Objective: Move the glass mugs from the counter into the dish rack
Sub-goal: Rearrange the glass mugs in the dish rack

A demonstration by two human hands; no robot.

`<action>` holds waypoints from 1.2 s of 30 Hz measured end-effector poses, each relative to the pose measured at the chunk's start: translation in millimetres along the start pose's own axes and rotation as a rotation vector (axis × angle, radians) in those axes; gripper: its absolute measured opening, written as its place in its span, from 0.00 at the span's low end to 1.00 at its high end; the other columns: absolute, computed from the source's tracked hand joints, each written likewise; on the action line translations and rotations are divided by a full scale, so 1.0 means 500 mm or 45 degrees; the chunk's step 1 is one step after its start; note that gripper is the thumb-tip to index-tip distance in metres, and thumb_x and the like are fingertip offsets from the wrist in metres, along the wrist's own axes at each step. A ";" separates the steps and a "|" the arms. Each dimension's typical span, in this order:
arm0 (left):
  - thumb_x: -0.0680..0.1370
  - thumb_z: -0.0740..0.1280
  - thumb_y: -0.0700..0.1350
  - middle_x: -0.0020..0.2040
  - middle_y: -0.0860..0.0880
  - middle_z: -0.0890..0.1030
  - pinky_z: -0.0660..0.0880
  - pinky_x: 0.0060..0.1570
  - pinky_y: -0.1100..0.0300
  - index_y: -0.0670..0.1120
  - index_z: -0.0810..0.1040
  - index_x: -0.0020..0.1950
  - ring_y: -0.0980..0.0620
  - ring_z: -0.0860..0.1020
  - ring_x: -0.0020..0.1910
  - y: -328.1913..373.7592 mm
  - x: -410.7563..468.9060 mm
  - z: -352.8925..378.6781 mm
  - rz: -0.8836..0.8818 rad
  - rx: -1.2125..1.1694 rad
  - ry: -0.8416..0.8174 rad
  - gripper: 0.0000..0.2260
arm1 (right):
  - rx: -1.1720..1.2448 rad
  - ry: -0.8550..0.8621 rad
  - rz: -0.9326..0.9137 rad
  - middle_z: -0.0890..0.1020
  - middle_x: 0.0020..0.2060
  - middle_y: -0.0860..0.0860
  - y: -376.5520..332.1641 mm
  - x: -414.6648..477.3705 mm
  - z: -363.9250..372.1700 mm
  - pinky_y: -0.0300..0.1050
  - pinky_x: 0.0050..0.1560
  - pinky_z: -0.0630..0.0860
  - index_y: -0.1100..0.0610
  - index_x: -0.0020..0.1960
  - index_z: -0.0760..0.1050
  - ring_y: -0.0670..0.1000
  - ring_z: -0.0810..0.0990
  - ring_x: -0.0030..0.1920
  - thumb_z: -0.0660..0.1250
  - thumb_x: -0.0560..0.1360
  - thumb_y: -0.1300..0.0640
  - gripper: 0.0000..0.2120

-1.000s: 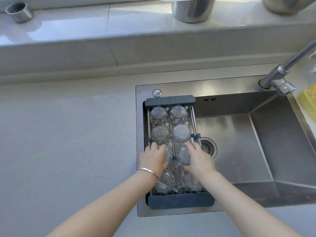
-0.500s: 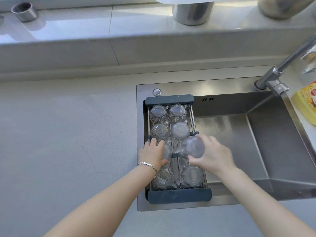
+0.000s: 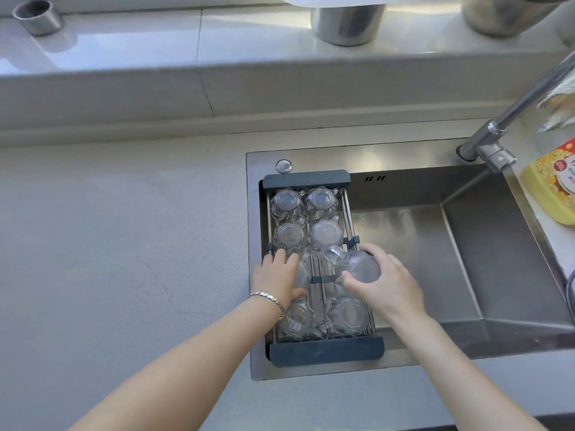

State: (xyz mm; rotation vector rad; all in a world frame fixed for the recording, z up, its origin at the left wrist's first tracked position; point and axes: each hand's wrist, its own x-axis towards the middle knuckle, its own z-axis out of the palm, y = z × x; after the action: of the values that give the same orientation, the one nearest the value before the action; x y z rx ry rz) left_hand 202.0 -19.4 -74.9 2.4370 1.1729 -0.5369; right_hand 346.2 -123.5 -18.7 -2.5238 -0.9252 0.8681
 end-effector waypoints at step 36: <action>0.73 0.66 0.59 0.64 0.46 0.70 0.67 0.61 0.54 0.50 0.63 0.70 0.46 0.69 0.62 -0.005 -0.004 0.022 -0.046 -0.038 0.096 0.29 | 0.215 -0.035 0.026 0.79 0.57 0.58 0.028 0.039 0.114 0.51 0.60 0.75 0.59 0.66 0.71 0.56 0.79 0.55 0.74 0.68 0.59 0.28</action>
State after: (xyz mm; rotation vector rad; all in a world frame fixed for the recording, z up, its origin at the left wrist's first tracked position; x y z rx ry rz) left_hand 197.0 -24.4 -83.6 2.4343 1.2487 -0.4384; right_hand 328.3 -116.3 -77.2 -2.3868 -0.8003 0.9477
